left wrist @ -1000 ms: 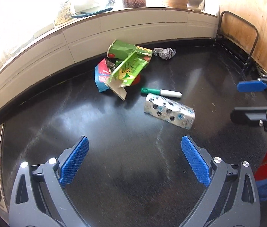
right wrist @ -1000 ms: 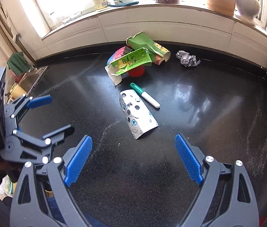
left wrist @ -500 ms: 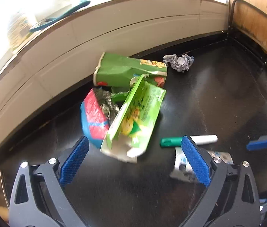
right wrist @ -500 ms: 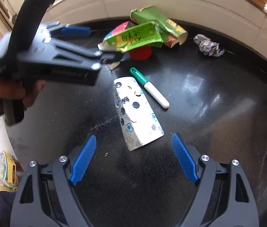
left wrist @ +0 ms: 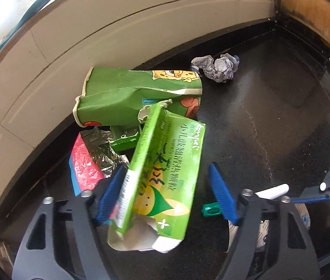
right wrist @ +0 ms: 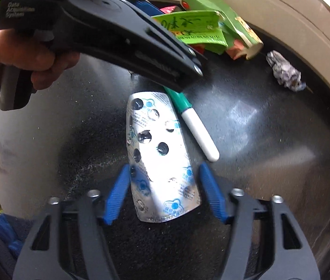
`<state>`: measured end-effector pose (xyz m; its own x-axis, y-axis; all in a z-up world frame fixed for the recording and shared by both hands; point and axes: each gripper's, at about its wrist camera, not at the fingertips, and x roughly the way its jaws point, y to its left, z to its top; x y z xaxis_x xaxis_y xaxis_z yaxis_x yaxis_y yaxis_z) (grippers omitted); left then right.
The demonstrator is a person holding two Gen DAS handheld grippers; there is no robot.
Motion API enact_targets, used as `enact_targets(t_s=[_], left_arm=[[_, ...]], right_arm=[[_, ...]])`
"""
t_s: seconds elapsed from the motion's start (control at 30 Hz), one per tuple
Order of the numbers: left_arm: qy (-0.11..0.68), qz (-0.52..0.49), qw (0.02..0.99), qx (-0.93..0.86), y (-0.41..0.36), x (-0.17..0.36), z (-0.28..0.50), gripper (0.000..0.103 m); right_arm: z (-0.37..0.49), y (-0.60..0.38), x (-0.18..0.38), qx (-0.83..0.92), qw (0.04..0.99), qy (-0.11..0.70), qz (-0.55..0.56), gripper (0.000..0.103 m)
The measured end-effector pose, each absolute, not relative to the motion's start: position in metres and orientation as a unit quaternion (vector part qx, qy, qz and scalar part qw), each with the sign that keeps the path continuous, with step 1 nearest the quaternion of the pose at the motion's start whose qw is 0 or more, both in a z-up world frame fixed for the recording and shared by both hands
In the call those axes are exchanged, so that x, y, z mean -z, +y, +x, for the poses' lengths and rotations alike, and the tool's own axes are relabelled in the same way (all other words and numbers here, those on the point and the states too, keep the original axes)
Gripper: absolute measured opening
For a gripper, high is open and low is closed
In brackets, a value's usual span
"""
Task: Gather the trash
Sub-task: 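Grasp the green juice carton with the left tool while the right tool grasps the blister pack, then carry carton and blister pack over the bin and open both tools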
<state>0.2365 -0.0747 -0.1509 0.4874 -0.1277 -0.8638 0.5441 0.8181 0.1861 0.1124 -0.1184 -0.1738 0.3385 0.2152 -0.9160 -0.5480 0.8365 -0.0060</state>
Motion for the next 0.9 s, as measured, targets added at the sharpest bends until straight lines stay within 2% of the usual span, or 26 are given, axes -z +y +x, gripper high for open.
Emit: enact_targets(t_s=[0.03, 0.23, 0.43, 0.9], left_arm=[[0.465, 0.223, 0.833, 0.201, -0.075, 0.149, 0.235, 0.050], [0.464, 0.192, 0.842, 0.197, -0.072, 0.127, 0.221, 0.040], [0.464, 0.149, 0.856, 0.171, -0.049, 0.097, 0.182, 0.035], [0.472, 0.092, 0.872, 0.093, -0.006, 0.081, 0.058, 0.034]], right_arm=[[0.111, -0.118, 0.173, -0.240, 0.803, 0.522, -0.161, 0.049], [0.091, -0.120, 0.159, -0.249, 0.810, 0.506, -0.162, 0.041], [0.066, -0.131, 0.146, -0.245, 0.819, 0.494, -0.157, 0.040], [0.016, -0.155, 0.119, -0.215, 0.837, 0.491, -0.110, 0.040]])
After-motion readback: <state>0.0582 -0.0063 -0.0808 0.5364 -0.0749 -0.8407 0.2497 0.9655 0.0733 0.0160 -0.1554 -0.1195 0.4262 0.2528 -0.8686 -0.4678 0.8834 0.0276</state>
